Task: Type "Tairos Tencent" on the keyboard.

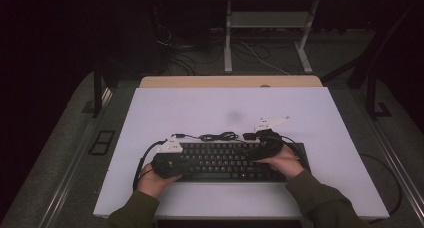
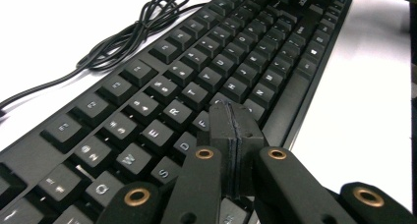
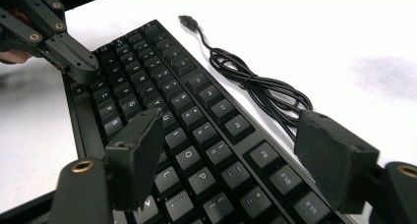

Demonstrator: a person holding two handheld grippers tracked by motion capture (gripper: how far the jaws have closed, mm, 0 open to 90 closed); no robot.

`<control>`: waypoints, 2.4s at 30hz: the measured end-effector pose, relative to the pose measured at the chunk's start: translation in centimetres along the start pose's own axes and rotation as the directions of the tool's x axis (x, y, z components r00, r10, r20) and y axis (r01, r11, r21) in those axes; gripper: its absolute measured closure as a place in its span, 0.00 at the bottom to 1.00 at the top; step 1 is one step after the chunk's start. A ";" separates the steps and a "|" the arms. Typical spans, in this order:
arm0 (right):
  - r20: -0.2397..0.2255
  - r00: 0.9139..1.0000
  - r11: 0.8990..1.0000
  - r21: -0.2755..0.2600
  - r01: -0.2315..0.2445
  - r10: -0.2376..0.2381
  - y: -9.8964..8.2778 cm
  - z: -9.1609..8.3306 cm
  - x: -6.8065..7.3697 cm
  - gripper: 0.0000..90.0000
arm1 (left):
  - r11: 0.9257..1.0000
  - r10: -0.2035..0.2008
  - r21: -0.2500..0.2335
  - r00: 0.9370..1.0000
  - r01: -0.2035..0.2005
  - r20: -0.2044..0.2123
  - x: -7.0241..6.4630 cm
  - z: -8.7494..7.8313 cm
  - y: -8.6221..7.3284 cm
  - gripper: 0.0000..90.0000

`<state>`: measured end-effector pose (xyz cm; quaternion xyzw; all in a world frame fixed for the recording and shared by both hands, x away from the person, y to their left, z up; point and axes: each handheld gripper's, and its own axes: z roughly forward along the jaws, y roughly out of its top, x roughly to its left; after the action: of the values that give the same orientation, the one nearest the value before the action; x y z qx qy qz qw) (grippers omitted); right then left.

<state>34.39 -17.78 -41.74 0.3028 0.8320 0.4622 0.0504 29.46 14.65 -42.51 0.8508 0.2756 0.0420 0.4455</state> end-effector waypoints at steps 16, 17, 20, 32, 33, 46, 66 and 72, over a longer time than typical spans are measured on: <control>0.024 1.000 1.000 0.004 -0.002 0.002 -2.0 -1.7 -0.2 0.25 | 1.000 0.020 0.014 0.999 -0.021 0.042 -0.7 1.1 0.3 0.99; 0.028 1.000 1.000 0.008 -0.003 0.003 -2.0 -1.8 -0.2 0.25 | 1.000 0.021 0.017 0.999 -0.022 0.045 -0.7 1.2 0.3 0.99; 0.032 0.999 1.000 0.007 -0.004 0.004 -2.0 -1.7 -0.3 0.25 | 0.999 0.023 0.021 0.998 -0.024 0.053 -0.9 1.4 0.3 0.99; 0.033 0.999 1.000 0.017 -0.007 0.006 -2.1 -1.5 -0.3 0.25 | 0.997 0.048 0.058 0.996 -0.053 0.079 -1.3 2.1 0.1 0.99; 0.033 0.999 1.000 0.016 -0.007 0.006 -2.1 -1.5 -0.3 0.25 | 0.997 0.050 0.061 0.996 -0.055 0.079 -1.4 2.2 0.1 0.99; 0.035 0.999 1.000 0.012 -0.009 0.009 -2.1 -1.5 -0.4 0.26 | 0.996 0.050 0.071 0.995 -0.055 0.082 -1.5 2.5 -0.1 0.99; 0.036 0.999 1.000 0.008 -0.013 0.013 -2.0 -1.6 -0.5 0.26 | 0.997 0.043 0.056 0.997 -0.047 0.068 -1.1 1.9 0.0 0.98; 0.035 0.999 1.000 0.007 -0.016 0.016 -2.0 -1.7 -0.4 0.26 | 0.999 0.023 0.041 0.998 -0.026 0.062 -0.9 1.6 0.1 0.91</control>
<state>33.21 -20.04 -42.44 0.3176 0.8302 0.4543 0.0601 29.28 12.93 -43.22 0.8642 0.2520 0.0154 0.4353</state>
